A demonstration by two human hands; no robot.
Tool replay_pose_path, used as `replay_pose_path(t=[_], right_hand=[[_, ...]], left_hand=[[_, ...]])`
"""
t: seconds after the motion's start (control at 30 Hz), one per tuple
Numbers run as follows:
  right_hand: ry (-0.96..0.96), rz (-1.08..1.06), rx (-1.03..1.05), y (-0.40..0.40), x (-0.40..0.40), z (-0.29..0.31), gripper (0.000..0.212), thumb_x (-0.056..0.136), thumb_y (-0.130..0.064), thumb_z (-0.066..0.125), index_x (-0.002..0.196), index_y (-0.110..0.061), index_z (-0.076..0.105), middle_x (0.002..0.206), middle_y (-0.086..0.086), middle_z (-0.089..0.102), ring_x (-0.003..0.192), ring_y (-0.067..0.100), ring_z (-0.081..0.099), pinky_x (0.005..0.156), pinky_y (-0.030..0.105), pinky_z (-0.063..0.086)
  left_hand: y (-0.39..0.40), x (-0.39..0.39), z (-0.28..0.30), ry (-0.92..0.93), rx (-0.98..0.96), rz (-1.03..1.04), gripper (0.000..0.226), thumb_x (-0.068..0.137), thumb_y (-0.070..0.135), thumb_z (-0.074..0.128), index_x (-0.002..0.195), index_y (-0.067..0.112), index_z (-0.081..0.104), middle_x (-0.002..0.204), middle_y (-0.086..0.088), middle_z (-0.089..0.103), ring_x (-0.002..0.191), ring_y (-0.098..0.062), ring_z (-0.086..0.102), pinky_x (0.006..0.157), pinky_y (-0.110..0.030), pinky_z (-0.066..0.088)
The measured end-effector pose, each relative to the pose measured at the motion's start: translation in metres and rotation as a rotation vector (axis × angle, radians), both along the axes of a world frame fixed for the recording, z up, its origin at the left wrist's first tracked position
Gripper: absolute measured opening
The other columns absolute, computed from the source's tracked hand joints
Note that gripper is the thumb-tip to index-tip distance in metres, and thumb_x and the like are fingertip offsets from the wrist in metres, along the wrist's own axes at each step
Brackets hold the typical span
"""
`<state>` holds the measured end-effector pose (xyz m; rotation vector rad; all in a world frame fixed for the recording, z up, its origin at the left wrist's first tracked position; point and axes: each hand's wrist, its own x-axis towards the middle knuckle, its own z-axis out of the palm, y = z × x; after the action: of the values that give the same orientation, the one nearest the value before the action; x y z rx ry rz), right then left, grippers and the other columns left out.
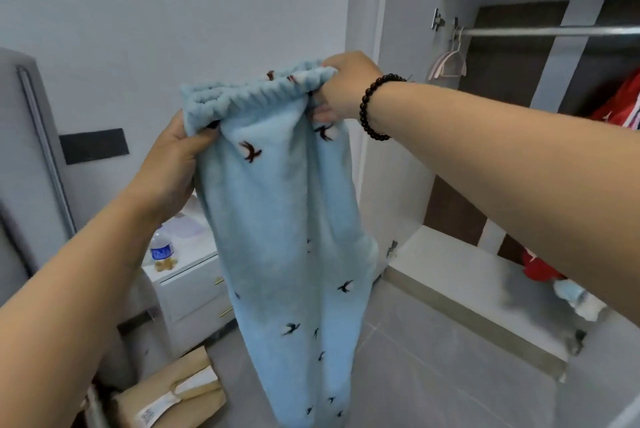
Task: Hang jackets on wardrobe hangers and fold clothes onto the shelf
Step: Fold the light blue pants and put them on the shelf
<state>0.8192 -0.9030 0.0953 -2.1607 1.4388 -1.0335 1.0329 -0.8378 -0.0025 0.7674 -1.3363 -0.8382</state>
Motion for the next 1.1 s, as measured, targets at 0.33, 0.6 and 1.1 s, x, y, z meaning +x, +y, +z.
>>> replay_pose_path(t=[0.33,0.6,1.1], right_hand=[[-0.098,-0.043,0.090,0.089,0.048,-0.022,0.014,0.082,0.003,0.051,0.089,0.002,0.063,0.084,0.017,0.064,0.089,0.036,0.068,0.085,0.051,0.054],[-0.481,0.015,0.245,0.147,0.029,0.000,0.036,0.085,0.013,0.040,0.113,0.003,0.061,0.101,0.021,0.066,0.087,0.032,0.068,0.074,0.036,0.060],[-0.920,-0.335,0.194,0.356,-0.175,-0.042,0.023,0.082,-0.022,0.042,0.063,-0.011,0.048,0.052,0.002,0.048,0.053,0.016,0.048,0.062,0.026,0.047]], left_hand=[[0.083,0.055,0.010,-0.120,0.105,-0.030,0.028,0.098,0.006,0.045,0.102,0.021,0.068,0.097,0.005,0.075,0.090,-0.011,0.071,0.071,-0.022,0.056],[0.131,0.028,0.053,-0.103,0.051,-0.176,0.016,0.073,0.013,0.071,0.087,0.007,0.073,0.086,-0.008,0.075,0.080,-0.022,0.072,0.077,-0.032,0.058],[0.256,-0.198,0.002,-0.136,0.158,-0.816,0.040,0.071,0.016,0.065,0.106,-0.003,0.069,0.108,-0.020,0.070,0.102,-0.033,0.068,0.092,-0.041,0.051]])
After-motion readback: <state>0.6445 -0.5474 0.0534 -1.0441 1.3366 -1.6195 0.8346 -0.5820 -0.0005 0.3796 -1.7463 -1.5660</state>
